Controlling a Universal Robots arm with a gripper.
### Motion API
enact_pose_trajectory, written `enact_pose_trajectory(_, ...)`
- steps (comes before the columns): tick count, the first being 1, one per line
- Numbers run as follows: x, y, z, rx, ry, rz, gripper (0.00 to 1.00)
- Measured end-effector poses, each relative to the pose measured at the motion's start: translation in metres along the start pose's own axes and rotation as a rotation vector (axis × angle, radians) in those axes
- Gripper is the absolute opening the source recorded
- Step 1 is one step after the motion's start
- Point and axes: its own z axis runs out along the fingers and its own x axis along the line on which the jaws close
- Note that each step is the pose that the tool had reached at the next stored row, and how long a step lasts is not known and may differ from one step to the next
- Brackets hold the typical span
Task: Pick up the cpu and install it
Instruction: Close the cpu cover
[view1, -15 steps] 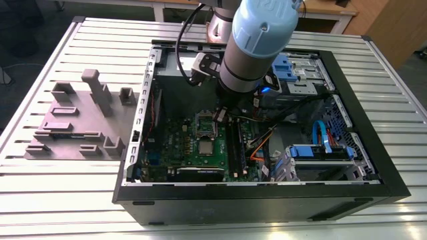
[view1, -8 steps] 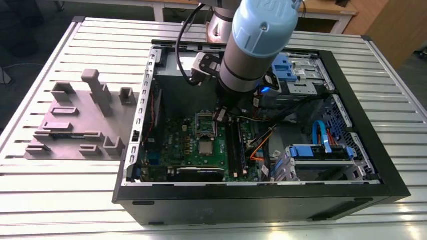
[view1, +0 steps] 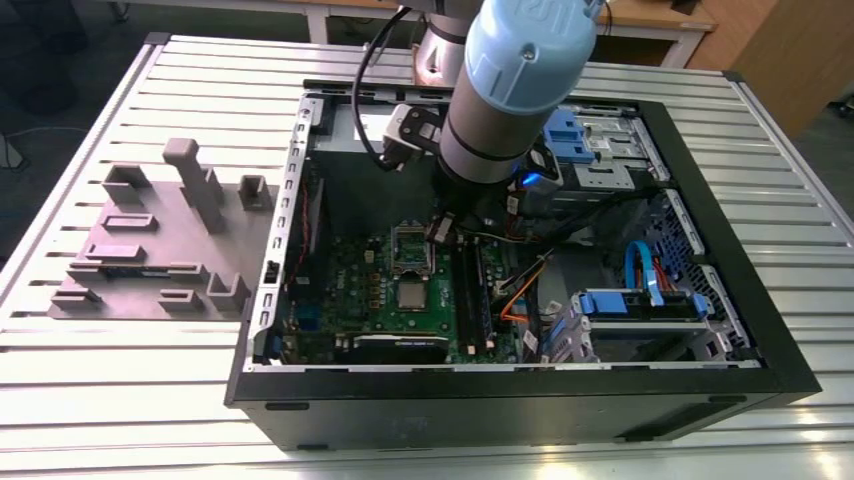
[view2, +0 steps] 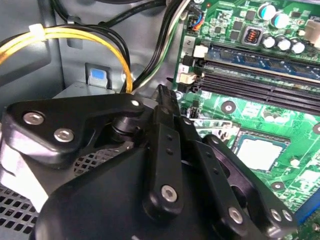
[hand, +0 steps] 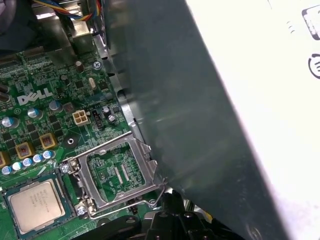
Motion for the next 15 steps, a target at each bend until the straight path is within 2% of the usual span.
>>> enact_pose_trajectory(9, -0.0018, 0.0002, 0.0039, 0.0, 0.0001, 0.0, 0.1)
enact_pose_trajectory(15, -0.0019, 0.0003, 0.004, 0.0006, 0.001, 0.001, 0.1)
